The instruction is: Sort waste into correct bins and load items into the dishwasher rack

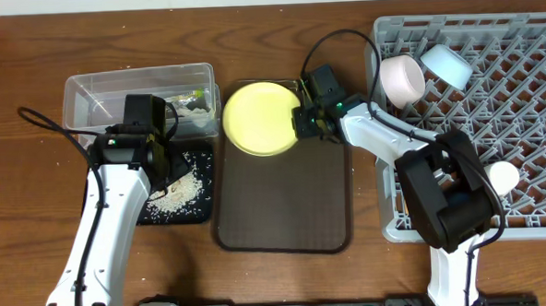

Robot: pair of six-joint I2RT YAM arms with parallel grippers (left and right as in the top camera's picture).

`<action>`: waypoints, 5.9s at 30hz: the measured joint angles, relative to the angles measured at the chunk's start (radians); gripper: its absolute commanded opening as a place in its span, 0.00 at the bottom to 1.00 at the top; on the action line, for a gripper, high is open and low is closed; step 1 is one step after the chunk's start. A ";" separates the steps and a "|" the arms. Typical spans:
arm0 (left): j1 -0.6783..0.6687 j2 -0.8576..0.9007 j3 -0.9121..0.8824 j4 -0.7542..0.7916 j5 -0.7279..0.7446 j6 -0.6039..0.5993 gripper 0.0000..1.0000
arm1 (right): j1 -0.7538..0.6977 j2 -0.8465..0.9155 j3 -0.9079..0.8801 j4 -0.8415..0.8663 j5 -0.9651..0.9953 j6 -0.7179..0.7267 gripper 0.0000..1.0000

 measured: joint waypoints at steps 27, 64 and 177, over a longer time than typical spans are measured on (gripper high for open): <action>0.000 0.000 0.000 0.000 0.000 0.000 0.69 | -0.274 -0.700 -0.004 -0.398 0.435 -0.315 0.01; 0.000 0.000 0.000 -0.004 0.000 0.000 0.69 | -0.440 -0.504 -0.006 -0.459 0.829 -0.451 0.06; -0.117 -0.808 -0.230 0.087 0.232 0.402 0.98 | -0.457 -1.820 -0.918 -0.032 0.081 -0.290 0.99</action>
